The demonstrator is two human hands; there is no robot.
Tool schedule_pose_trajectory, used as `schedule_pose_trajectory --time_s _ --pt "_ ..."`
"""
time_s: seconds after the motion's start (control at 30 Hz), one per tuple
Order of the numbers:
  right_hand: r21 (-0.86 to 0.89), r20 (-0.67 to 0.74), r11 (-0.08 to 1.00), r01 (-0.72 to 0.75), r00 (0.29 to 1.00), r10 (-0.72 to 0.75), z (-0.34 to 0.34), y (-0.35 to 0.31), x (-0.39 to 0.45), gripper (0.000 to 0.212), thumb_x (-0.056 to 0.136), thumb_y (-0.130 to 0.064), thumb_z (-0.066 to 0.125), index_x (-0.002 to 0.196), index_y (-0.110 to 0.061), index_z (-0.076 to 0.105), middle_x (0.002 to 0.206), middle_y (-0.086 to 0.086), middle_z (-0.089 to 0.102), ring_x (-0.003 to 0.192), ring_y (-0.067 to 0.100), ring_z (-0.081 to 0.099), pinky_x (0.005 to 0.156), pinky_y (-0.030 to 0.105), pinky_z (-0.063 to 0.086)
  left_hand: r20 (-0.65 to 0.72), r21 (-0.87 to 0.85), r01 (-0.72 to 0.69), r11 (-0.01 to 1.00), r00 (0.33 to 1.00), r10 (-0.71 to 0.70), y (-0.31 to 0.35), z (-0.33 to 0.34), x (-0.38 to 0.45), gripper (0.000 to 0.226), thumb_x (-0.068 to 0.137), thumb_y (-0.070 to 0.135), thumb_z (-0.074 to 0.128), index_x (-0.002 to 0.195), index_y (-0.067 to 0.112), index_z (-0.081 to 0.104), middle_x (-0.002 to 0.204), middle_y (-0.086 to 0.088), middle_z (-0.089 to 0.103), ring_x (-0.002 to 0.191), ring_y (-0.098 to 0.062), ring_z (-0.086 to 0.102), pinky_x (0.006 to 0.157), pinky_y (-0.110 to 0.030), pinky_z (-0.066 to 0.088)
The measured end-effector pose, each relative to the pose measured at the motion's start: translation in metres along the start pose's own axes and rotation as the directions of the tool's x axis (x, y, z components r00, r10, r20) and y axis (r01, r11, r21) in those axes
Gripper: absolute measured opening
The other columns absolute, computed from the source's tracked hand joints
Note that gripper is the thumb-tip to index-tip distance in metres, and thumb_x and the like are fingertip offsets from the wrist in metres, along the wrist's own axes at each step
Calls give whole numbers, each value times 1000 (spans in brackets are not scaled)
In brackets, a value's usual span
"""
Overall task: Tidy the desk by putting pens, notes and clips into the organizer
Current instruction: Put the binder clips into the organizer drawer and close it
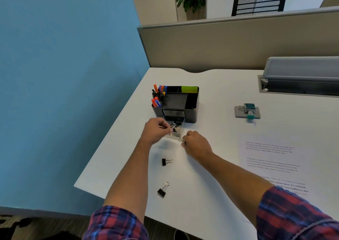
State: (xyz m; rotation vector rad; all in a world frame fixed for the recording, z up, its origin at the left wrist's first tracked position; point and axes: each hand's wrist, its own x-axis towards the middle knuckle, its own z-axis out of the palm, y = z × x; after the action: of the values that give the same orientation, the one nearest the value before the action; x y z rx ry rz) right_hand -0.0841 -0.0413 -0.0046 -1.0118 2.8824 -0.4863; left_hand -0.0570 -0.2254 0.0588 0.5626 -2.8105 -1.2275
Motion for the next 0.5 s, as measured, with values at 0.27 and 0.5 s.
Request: schedule_pose_trajectory --time_s 0.27,0.5 --pt "101 73 994 39 996 -46 -4 -3 1 26 93 -26 59 112 -11 69 103 8 60 85 26 61 70 36 52 -146 105 16 994 989 0 8 24 6 8 88 18 76 88 16 69 80 4 65 74 -9 61 63 -15 44" --pt "153 72 978 140 986 -152 -4 4 3 18 89 -18 63 99 -13 77 98 4 62 87 26 62 71 38 52 -199 193 -1 981 979 40 0 32 3 9 88 20 76 95 17 80 93 2 67 82 -13 60 71 -25 47"
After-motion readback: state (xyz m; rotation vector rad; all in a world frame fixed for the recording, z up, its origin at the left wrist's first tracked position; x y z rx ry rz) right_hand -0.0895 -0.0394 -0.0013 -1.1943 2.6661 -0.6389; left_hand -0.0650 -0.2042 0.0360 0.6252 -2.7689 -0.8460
